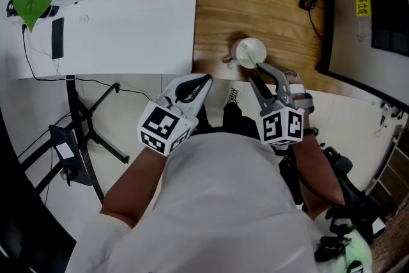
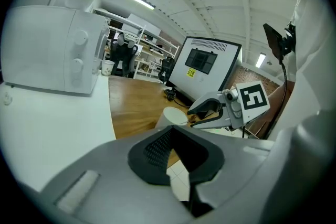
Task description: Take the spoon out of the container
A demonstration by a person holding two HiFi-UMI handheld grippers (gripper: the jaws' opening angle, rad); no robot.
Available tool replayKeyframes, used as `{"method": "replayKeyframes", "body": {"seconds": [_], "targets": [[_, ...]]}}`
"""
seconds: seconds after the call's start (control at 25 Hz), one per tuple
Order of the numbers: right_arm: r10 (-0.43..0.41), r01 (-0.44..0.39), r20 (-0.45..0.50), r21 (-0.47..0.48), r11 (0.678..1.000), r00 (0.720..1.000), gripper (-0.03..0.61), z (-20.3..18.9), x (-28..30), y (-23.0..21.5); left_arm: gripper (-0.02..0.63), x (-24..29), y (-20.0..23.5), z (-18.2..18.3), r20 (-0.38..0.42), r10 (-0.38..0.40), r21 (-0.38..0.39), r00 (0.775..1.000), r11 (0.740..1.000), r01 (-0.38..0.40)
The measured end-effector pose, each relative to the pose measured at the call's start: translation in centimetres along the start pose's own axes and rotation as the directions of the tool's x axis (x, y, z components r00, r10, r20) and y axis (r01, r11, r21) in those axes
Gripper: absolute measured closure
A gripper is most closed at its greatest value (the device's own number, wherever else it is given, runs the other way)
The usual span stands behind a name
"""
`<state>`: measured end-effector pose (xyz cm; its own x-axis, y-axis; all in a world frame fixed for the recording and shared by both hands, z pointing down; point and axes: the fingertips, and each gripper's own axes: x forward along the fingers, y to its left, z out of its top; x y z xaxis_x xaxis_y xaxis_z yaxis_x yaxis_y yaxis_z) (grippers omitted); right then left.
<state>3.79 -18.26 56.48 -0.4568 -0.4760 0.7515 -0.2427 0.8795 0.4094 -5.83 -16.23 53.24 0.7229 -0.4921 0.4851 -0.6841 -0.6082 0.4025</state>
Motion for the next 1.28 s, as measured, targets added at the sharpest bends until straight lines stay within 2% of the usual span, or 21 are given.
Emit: {"method": "replayKeyframes", "body": {"seconds": [0.4,0.8,1.12,1.2,1.28], "targets": [[0.004,-0.004,-0.002,0.019,1.0,1.0,0.526,-0.2,0.1,0.2,0.609,-0.1,-0.1,-0.3,-0.005,0.002,-0.003,1.0,1.0,-0.002],[-0.004,0.003,0.001,0.063,0.998,1.0,0.528,0.0,0.2,0.2,0.609,-0.7,-0.1,-0.2,-0.001,0.008,0.001,1.0,1.0,-0.008],[-0.009,-0.006,0.059,0.241,0.97,0.998,0.528,0.8,-1.1,-1.0,0.609,-1.0,-0.4,0.5,0.011,0.008,0.016,1.0,1.0,-0.008],[-0.015,-0.014,0.085,0.329,0.944,0.996,0.528,0.9,-1.7,-1.4,0.609,-1.0,-0.7,0.8,0.014,0.005,0.025,1.0,1.0,-0.005],[-0.026,-0.032,0.119,0.458,0.888,0.993,0.528,0.7,-2.3,-2.0,0.609,-1.1,-0.9,1.1,0.018,0.001,0.038,1.0,0.999,-0.002]]}}
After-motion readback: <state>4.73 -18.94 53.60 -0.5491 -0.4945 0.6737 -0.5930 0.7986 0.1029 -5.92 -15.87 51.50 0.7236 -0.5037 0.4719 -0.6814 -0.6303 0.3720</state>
